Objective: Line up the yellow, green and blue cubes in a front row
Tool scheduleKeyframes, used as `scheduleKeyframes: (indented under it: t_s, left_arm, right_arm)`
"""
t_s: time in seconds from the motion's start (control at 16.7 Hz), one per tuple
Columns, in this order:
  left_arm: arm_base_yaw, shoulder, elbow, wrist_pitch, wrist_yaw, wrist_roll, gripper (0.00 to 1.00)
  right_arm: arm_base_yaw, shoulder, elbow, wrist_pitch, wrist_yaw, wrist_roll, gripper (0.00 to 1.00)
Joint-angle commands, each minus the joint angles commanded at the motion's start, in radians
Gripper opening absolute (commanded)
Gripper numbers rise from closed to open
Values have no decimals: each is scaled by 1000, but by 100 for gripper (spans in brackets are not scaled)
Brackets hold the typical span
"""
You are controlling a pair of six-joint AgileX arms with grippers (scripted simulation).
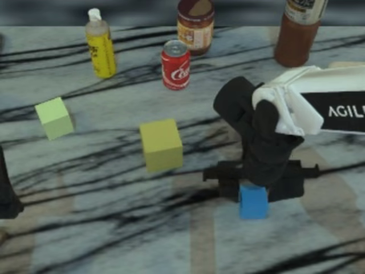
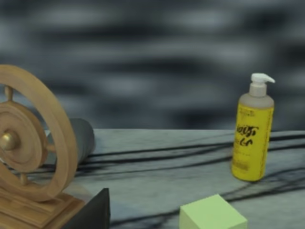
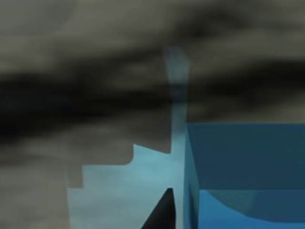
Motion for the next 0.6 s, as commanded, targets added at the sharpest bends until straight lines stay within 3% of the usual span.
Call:
scheduleKeyframes:
  t_s: [0.12,0.18,0.6]
  left_arm:
    - [0,0,0,0,0,0,100]
    - [0,0,0,0,0,0,100]
    - [0,0,0,0,0,0,100]
  right_arm:
    - [0,0,0,0,0,0,98]
    - [0,0,0,0,0,0,100]
    - [0,0,0,0,0,0,100]
